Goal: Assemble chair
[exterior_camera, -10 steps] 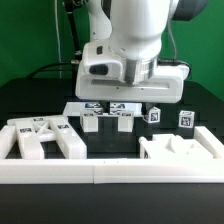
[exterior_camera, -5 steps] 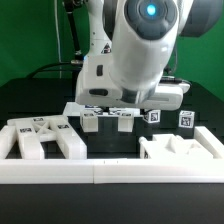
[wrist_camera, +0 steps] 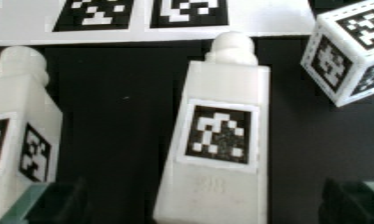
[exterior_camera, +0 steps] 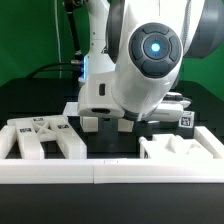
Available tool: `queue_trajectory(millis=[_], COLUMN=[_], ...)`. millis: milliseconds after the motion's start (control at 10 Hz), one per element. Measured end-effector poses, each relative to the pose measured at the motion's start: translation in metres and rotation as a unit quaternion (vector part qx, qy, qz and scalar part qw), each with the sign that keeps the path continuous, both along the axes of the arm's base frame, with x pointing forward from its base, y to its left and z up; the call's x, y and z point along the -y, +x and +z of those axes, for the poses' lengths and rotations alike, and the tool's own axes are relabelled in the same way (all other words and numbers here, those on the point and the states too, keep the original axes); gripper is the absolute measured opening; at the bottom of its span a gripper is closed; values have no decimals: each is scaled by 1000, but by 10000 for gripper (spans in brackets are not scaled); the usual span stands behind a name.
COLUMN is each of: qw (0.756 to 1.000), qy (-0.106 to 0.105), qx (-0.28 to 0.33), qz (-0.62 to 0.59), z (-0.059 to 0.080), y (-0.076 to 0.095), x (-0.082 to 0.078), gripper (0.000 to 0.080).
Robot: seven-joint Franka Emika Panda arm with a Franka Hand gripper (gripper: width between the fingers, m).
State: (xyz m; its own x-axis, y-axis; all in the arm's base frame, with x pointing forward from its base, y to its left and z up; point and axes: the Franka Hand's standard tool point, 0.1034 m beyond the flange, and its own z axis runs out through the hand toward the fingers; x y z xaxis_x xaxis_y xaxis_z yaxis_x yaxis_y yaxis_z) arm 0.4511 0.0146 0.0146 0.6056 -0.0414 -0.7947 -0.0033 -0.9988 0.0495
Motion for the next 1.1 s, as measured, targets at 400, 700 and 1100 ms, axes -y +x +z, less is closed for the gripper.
queue_trajectory(millis=[400,700,1100], qw=[1000,1000,1000], qy=[-1,-1,-1], qx=[4,4,6], qz=[2,2,2], z=[-8,-8,-7], y=[-4,-4,-2], x=[-1,-1,-1], gripper=[649,335,289])
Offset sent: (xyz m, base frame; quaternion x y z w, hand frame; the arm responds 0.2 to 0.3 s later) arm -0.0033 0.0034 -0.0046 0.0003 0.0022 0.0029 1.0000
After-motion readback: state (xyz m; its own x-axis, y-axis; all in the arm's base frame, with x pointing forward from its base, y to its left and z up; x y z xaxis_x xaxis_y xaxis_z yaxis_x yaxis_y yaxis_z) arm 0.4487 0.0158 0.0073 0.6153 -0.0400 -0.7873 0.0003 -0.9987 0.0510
